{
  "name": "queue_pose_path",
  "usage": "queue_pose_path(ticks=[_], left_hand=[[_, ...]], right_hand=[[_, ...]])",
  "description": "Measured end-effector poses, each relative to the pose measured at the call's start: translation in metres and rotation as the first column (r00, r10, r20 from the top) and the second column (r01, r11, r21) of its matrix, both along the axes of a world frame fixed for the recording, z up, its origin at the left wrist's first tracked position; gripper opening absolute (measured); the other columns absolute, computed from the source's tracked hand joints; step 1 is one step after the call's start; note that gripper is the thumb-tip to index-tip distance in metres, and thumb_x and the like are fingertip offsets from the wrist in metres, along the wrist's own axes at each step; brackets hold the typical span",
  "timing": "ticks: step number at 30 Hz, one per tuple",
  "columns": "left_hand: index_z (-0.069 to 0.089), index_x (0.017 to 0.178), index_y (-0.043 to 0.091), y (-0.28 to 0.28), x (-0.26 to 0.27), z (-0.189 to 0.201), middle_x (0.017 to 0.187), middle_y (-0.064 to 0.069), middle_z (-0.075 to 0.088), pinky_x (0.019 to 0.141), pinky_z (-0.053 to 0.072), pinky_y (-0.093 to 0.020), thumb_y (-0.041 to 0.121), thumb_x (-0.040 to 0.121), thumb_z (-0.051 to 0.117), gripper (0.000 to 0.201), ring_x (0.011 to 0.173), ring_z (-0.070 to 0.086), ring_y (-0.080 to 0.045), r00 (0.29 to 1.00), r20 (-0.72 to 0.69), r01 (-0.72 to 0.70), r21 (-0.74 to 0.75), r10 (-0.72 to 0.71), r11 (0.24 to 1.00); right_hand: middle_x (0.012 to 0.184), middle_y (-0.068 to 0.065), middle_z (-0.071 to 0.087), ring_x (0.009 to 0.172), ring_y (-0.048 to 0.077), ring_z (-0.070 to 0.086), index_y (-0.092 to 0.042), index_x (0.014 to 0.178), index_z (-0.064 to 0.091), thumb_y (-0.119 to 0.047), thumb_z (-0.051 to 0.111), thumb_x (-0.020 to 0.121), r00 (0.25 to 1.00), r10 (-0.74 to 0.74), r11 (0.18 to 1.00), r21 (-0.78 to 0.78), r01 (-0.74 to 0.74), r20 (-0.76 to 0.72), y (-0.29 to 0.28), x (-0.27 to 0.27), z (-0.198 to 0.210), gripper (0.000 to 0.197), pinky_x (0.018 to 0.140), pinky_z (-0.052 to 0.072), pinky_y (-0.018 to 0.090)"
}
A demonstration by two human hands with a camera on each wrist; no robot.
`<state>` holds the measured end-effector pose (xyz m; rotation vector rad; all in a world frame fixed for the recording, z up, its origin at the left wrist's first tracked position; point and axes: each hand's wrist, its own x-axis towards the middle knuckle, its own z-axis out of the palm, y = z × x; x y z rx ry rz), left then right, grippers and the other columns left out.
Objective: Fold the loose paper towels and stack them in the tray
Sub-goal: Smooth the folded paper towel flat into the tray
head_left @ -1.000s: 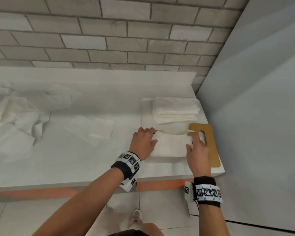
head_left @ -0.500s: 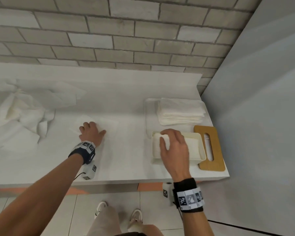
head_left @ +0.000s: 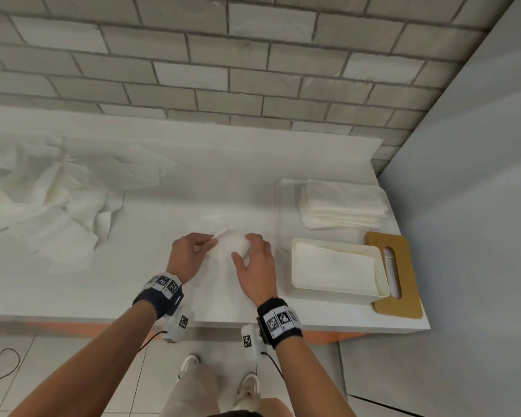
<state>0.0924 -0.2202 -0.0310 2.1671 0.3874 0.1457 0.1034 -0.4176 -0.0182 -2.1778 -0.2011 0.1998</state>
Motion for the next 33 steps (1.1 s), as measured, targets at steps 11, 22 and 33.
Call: queue_pose_path(ticks=[11, 22, 33], left_hand=[[0.083, 0.089, 0.014, -0.025, -0.017, 0.067, 0.091, 0.001, 0.08, 0.082, 0.053, -0.022, 0.024, 0.092, 0.081, 0.012, 0.086, 0.071, -0.01, 0.973, 0.195, -0.013, -0.482, 0.122, 0.876], [0.025, 0.157, 0.057, -0.066, -0.025, 0.069, 0.148, -0.022, 0.056, 0.1, 0.06, -0.05, 0.05, 0.083, 0.087, 0.097, 0.137, 0.059, -0.032, 0.967, 0.055, 0.203, -0.755, -0.249, 0.623], [0.062, 0.129, 0.031, -0.115, 0.0, 0.051, 0.094, 0.0, 0.077, 0.086, 0.062, -0.038, 0.023, 0.092, 0.082, 0.042, 0.09, 0.074, -0.016, 0.976, 0.095, 0.213, -0.271, -0.194, 0.939]], right_hand=[[0.096, -0.01, 0.073, 0.092, 0.009, 0.07, -0.024, 0.104, 0.068, -0.025, 0.078, 0.1, 0.947, -0.317, 0.839, 0.482, 0.253, 0.054, -0.006, 0.0, 0.046, 0.011, 0.082, 0.056, 0.02], [0.079, 0.021, 0.059, 0.066, 0.028, 0.054, -0.019, 0.111, 0.046, -0.017, 0.062, 0.109, 0.989, -0.089, 0.888, 0.459, 0.026, 0.116, -0.1, -0.01, 0.116, 0.016, 0.062, 0.043, 0.044], [0.095, 0.002, 0.069, 0.082, 0.022, 0.066, -0.043, 0.146, 0.045, -0.004, 0.065, 0.103, 0.922, -0.318, 0.941, -0.043, 0.334, 0.221, -0.218, 0.008, 0.061, 0.061, 0.073, 0.055, 0.035]])
